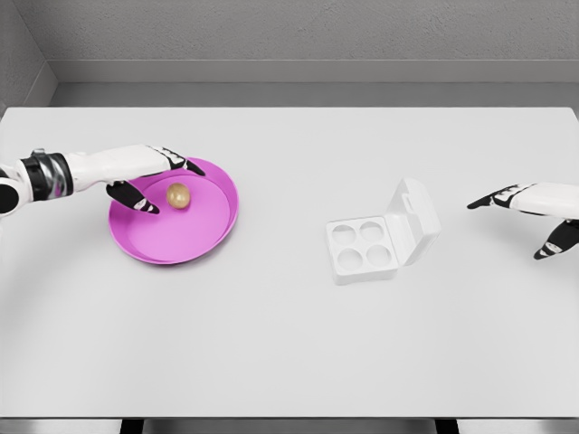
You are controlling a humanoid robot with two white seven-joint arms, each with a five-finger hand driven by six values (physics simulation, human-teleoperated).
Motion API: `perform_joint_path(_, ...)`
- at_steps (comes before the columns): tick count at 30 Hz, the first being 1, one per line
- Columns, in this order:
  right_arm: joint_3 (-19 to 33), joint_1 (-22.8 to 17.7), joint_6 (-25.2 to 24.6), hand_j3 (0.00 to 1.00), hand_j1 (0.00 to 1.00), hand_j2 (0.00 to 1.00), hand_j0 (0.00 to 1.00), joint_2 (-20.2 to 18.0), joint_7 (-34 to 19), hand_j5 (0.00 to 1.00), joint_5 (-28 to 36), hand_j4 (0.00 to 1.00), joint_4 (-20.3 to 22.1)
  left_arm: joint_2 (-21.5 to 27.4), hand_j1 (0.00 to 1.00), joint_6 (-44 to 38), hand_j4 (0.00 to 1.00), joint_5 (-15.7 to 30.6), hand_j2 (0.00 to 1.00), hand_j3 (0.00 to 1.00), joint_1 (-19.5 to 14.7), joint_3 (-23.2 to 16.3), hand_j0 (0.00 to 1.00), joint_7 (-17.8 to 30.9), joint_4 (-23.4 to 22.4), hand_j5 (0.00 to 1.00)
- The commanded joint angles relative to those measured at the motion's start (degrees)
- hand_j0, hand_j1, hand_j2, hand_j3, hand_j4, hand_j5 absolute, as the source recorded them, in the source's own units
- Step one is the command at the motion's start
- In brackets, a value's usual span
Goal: Pack egg into the box and close the box lid
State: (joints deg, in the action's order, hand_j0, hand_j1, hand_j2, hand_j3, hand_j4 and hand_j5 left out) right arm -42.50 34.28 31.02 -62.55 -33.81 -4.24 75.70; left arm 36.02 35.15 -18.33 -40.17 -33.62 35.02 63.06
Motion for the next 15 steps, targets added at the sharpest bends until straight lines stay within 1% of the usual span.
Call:
perform_joint_path(1, -0.04, 0.00, -0.09, 1.00, 1.00, 1.00, 1.00, -0.03, -0.03, 1.00, 0.29, 1.00, 0.14, -0.25, 0.88, -0.15, 0.88, 0.05, 0.88, 0.88, 0.00, 0.05, 0.88, -0.02, -0.75, 0.88)
perform_joint_path(11, -0.75, 0.00, -0.09, 1.00, 1.00, 1.00, 1.00, 0.14, -0.11, 1.00, 0.29, 1.00, 0.06, -1.04, 0.87, -0.15, 0.87, -0.13, 0.87, 0.87, -0.35, 0.05, 0.87, -0.02, -1.10, 0.87)
perform_joint_path(13, -0.75, 0.00, -0.09, 1.00, 1.00, 1.00, 1.00, 0.14, -0.11, 1.00, 0.38, 1.00, 0.06, -1.30, 0.87, -0.15, 0.87, -0.13, 0.87, 0.87, -0.35, 0.05, 0.87, -0.02, -2.15, 0.87)
perform_joint_path(15, -0.75, 0.00, -0.09, 1.00, 1.00, 1.00, 1.00, 0.14, -0.11, 1.00, 0.29, 1.00, 0.06, -1.39, 0.87, -0.15, 0.87, -0.13, 0.87, 0.87, -0.35, 0.05, 0.87, -0.02, -2.16, 0.87)
